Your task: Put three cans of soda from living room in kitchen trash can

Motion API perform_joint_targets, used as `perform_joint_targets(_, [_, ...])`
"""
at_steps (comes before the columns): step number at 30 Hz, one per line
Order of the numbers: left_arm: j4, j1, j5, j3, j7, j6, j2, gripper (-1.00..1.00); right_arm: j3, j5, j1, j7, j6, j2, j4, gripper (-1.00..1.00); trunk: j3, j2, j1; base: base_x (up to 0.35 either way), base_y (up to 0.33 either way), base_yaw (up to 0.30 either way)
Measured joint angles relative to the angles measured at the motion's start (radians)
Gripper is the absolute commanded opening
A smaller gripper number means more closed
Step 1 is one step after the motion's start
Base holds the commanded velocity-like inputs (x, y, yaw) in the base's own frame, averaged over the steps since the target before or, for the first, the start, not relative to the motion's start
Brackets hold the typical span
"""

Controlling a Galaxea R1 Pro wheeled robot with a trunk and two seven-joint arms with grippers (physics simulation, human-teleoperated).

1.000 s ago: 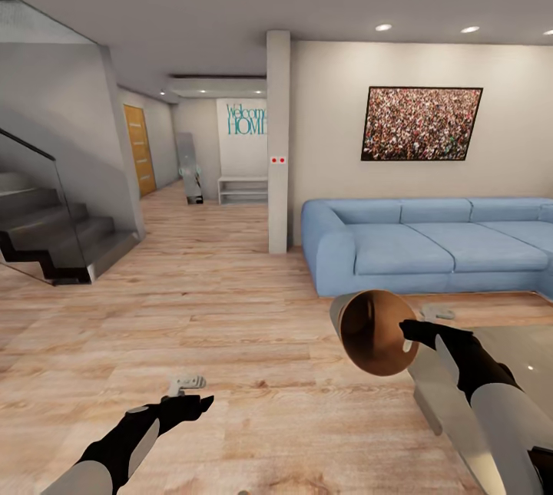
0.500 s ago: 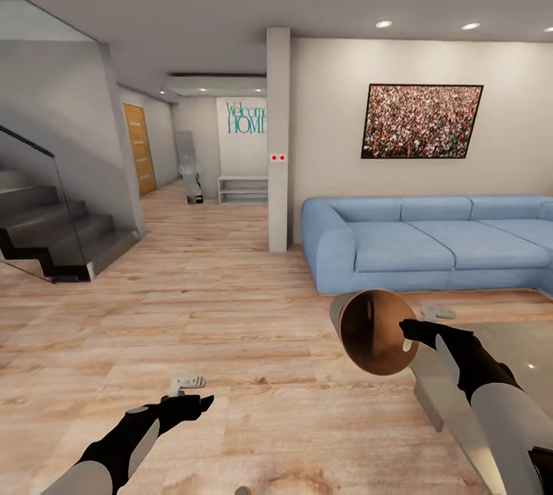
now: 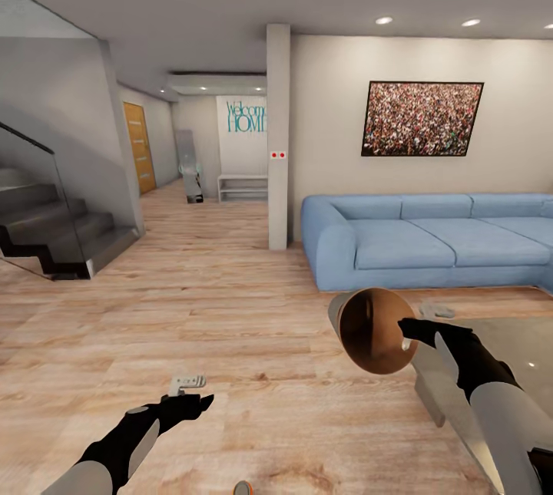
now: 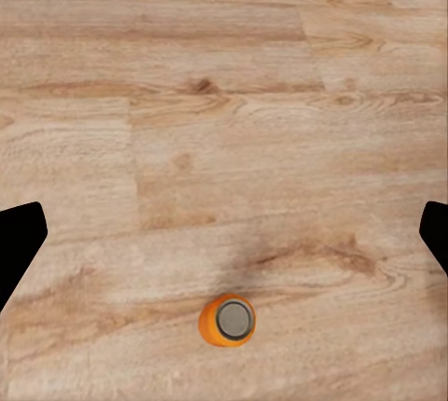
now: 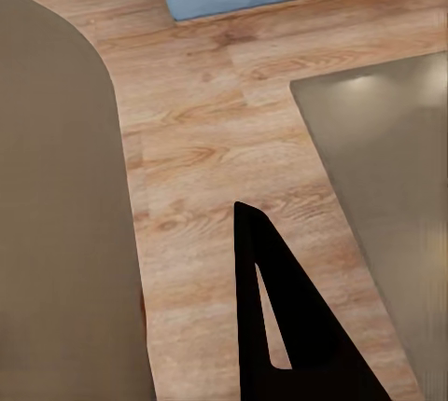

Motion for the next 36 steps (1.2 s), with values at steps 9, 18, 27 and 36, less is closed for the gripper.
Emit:
perform_joint_targets(9, [0.0,0.0,0.0,0.0,0.0,-0.004,0.0,1.0,0.0,0.002,0.0,0.0,0.003,0.001,-0.004,-1.0,-0.028,-0.063,0.035,0.0,0.0,0.0])
perform_joint_targets(18, [0.001,0.0,0.0,0.0,0.0,-0.008,0.0,1.0,0.0,0.001,0.0,0.0,0.004,0.002,-0.005,-1.0,-0.056,-0.126,0.069,0.0,0.0,0.0])
perform_joint_targets(27, [0.001,0.0,0.0,0.0,0.001,-0.009,0.0,1.0,0.0,0.002,0.0,0.0,0.006,0.002,-0.005,-1.0,-0.085,-0.189,0.104,0.0,0.0,0.0])
perform_joint_targets(36, [0.002,0.0,0.0,0.0,0.003,-0.015,0.0,1.0,0.0,0.002,0.0,0.0,0.007,0.005,-0.006,-1.0,-0.113,-0.252,0.138,0.0,0.0,0.0])
